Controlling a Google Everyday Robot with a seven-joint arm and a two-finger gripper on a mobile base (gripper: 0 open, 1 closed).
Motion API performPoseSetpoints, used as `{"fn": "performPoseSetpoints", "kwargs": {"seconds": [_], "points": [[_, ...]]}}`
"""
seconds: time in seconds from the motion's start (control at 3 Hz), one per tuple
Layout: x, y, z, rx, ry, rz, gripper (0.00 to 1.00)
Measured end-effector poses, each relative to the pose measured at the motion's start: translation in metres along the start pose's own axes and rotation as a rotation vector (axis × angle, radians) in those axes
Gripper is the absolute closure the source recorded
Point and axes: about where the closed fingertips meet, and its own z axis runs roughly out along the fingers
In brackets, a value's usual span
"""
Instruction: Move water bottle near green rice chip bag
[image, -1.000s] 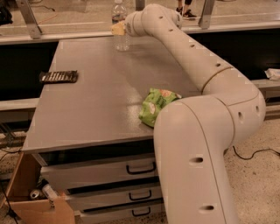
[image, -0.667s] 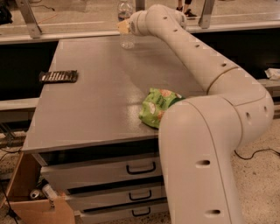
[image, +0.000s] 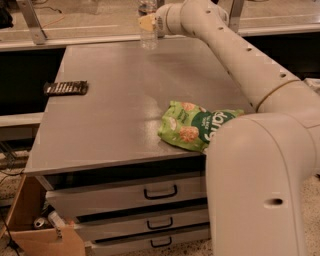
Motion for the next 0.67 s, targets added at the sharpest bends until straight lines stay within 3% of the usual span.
{"fn": "performPoseSetpoints", "kwargs": {"seconds": [0.33, 0.67], "points": [[-0.01, 0.026, -0.044, -0.106, -0.015, -0.013, 1.0], [0.0, 0.047, -0.098, -0.193, -0.018, -0.013, 1.0]]}}
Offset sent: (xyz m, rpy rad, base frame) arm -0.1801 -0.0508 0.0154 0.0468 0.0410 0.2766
